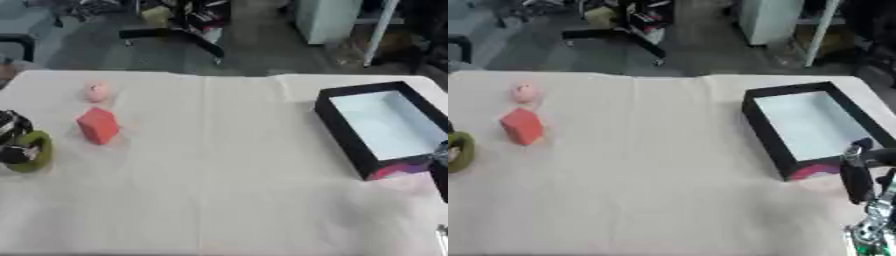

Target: Pick up the objects with one hand, pass them to the other hand, and then place them into the box on the other side of the table.

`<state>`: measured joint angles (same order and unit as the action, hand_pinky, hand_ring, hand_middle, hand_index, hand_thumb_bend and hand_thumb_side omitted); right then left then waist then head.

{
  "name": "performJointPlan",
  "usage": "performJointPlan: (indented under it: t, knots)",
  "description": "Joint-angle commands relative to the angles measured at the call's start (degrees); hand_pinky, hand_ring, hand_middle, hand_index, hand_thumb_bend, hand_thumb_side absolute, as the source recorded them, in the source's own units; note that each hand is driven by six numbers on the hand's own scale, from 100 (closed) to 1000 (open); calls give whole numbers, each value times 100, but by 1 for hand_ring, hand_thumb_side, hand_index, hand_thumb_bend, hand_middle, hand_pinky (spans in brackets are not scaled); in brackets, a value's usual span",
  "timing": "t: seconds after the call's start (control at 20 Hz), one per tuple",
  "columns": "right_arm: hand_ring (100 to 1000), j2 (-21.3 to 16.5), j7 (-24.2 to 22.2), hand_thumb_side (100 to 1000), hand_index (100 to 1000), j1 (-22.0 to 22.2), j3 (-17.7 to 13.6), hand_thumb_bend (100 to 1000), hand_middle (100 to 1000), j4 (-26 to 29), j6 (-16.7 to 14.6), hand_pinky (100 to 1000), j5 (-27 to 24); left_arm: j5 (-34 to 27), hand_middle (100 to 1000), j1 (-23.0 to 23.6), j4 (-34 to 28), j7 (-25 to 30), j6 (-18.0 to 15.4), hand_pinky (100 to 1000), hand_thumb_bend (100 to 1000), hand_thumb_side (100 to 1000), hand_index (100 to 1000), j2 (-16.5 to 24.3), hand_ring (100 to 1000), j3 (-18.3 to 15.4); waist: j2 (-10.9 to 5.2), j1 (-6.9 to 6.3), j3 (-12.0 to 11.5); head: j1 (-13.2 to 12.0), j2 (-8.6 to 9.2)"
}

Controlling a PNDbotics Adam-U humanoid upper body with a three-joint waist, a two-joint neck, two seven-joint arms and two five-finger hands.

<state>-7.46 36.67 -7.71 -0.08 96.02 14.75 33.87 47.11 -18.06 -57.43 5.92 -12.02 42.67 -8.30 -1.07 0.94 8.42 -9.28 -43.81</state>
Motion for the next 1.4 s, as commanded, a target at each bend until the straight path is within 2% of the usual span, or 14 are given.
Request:
performJointPlan:
  t: [0.05,0.2,0.3,0.55,0.75,0.85,1.0,1.05,1.15,1.25,1.4]
  knots:
    - [607,-152,-107,439,957,-165,110,100,476,36,-25,410,18,-386,237,-209,-492,-132,61,401,100,100,301,203,237,-165,-51,-13,-16,11,-31]
    - [611,-246,-466,431,949,-439,417,100,482,54,-121,422,118,-890,239,-550,-829,-129,29,396,100,100,296,135,238,-71,-85,6,-48,5,-31]
    - [616,-286,-864,424,941,-744,736,100,486,85,-229,432,189,-1346,237,-852,-897,-41,23,393,100,100,291,29,236,144,-109,16,-65,-1,-31]
    - [640,-168,-2201,386,893,-1650,1649,100,499,13,-537,456,583,-2244,236,-1616,-769,317,-98,392,100,100,286,-460,237,972,-135,24,-88,10,-31]
    - [708,71,-3235,376,858,-2179,2166,100,540,-267,-883,534,1424,-2934,244,-2151,-514,708,-143,404,100,100,293,-853,247,1651,-124,7,-73,16,-31]
    - [734,180,-3613,383,850,-2335,2283,100,567,-400,-1045,581,1958,-3316,246,-2358,-393,1022,-147,405,100,100,295,-1027,249,1935,-115,-4,-62,5,-31]
    - [777,314,-3940,430,854,-2484,2394,231,629,-580,-1215,672,2718,-3620,253,-2576,-297,1354,-81,418,100,100,301,-1256,259,2252,-97,-15,-45,-16,-31]
    - [784,357,-4030,439,864,-2518,2429,245,644,-656,-1267,685,2945,-3705,255,-2627,-271,1469,-57,422,100,100,304,-1343,262,2332,-93,-16,-40,-22,-31]
    - [824,428,-4189,470,904,-2566,2484,324,729,-805,-1361,773,3335,-3844,257,-2694,-228,1656,-12,426,100,100,305,-1500,266,2421,-86,-16,-35,-31,-31]
    - [846,503,-4315,485,939,-2596,2522,368,772,-943,-1434,825,3718,-3908,258,-2743,-202,1811,30,428,100,100,306,-1641,269,2489,-82,-15,-32,-41,-31]
    - [855,573,-4341,490,961,-2597,2546,418,799,-1074,-1447,855,4149,-3917,258,-2781,-204,1940,60,428,100,100,306,-1770,269,2533,-79,-13,-30,-56,-31]
